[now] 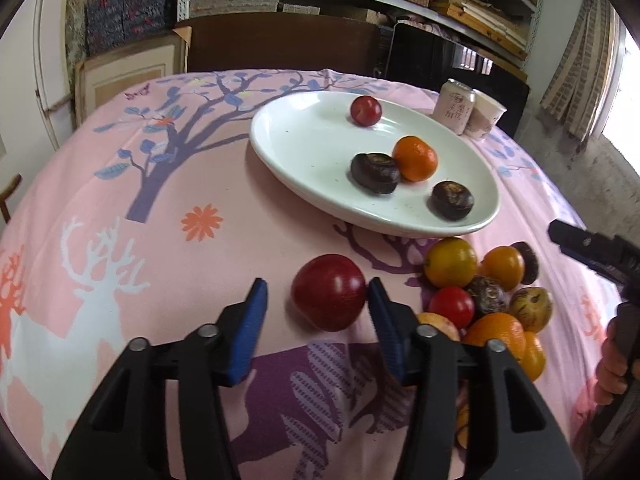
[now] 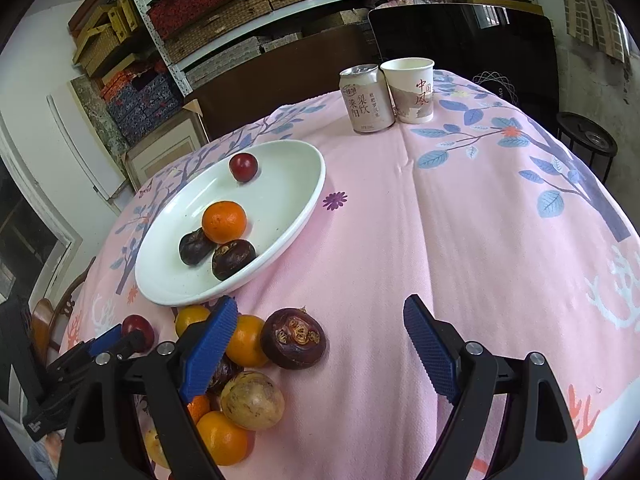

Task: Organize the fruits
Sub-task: 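Grasp a red plum with the left tool while the right tool grasps a mangosteen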

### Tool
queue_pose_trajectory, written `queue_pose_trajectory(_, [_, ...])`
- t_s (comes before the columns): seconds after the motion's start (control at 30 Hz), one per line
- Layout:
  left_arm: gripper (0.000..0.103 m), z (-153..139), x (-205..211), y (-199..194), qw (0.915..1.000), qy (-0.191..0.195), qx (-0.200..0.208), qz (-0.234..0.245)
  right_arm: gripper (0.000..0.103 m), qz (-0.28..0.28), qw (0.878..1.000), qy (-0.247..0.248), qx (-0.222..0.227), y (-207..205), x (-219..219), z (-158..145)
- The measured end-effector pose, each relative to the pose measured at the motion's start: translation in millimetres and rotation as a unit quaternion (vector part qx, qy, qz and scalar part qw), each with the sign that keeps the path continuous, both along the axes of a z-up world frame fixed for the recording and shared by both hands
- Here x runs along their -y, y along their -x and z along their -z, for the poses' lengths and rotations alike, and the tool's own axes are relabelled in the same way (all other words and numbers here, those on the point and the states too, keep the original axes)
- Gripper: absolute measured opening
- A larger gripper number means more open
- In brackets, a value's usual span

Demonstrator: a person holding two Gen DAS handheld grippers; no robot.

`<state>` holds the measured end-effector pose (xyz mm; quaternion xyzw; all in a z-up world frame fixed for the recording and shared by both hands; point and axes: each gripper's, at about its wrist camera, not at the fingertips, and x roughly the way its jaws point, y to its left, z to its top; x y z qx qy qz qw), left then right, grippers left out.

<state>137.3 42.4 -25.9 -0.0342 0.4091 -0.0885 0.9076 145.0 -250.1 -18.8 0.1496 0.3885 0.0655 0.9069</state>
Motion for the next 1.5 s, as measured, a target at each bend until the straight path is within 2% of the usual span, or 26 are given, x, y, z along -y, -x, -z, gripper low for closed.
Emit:
queue_pose_trajectory(0.1, [0.039, 2.1, -1.6, -1.9, 0.9995, 0.027, -0.011, 0.012, 0.086, -0.012, 1.000, 0.008, -0.010, -1.2, -4.0, 2.4])
queue_pose_trajectory(0.2, [0.040, 2.9, -4.0, -2.9, 0.9991, 0.039, -0.015, 0.010, 0.083, -0.023, 0.999, 0.016, -0.023, -3.4, -8.5, 6.9])
queue_pose_trajectory(0.27, [0.039, 3.1, -4.5, -3.1, 0.9989, 0.042, -0.016, 0.009, 0.077, -0.029, 0.999, 0.013, -0.036, -5.8, -9.9, 11.6])
queue_pose_trajectory(0.33, [0.039, 2.1, -3.4, -2.9, 0.9992, 0.036, -0.012, 0.006, 0.071, -0.031, 0.998, 0.007, -0.048, -7.9, -9.1, 15.9])
queue_pose_trajectory(0.5, [0.039, -4.6, -2.2, 0.4, 0.9999, 0.009, 0.004, -0.007, 0.068, -0.035, 0.998, -0.009, -0.059, -9.6, -8.1, 20.4])
queue_pose_trajectory(0.6, [0.041, -2.8, -0.2, 0.2, 1.0000, 0.003, 0.002, -0.003, 0.062, -0.036, 0.997, -0.021, -0.062, -11.3, -4.4, 21.4])
queue_pose_trajectory(0.63, [0.041, -2.5, 1.0, 0.3, 1.0000, -0.001, 0.002, -0.002, 0.059, -0.026, 0.997, -0.019, -0.065, -11.9, 0.1, 21.1])
queue_pose_trajectory(0.7, [0.043, -2.2, 1.6, 0.9, 1.0000, -0.007, 0.003, -0.003, 0.058, 0.009, 0.998, -0.003, -0.060, -11.6, 12.6, 18.5])
queue_pose_trajectory(0.8, [0.045, -1.3, 0.1, 0.4, 1.0000, -0.003, -0.001, -0.003, 0.054, 0.010, 0.997, -0.029, -0.065, -12.8, 22.2, 19.6])
queue_pose_trajectory(1.07, [0.046, 4.5, 7.6, -0.4, 0.9999, -0.010, -0.008, 0.009, 0.050, -0.005, 0.998, 0.010, -0.064, -19.7, 4.0, 26.7])
queue_pose_trajectory(1.17, [0.046, 6.4, 11.1, -1.5, 0.9998, -0.014, -0.007, 0.011, 0.043, -0.005, 0.997, 0.051, -0.057, -19.4, -4.8, 27.1])
queue_pose_trajectory(1.3, [0.044, 6.3, 18.1, -1.2, 0.9993, -0.035, 0.006, 0.013, 0.043, -0.009, 0.994, 0.098, -0.048, -17.4, -16.3, 27.2])
queue_pose_trajectory(1.37, [0.039, 5.7, 20.0, -1.9, 0.9992, -0.035, 0.008, 0.018, 0.043, -0.009, 0.993, 0.105, -0.045, -16.1, -17.3, 27.5])
queue_pose_trajectory(1.5, [0.039, 5.0, 16.5, -2.0, 0.9995, -0.023, 0.007, 0.018, 0.043, -0.007, 0.994, 0.098, -0.044, -15.3, -14.3, 27.1])
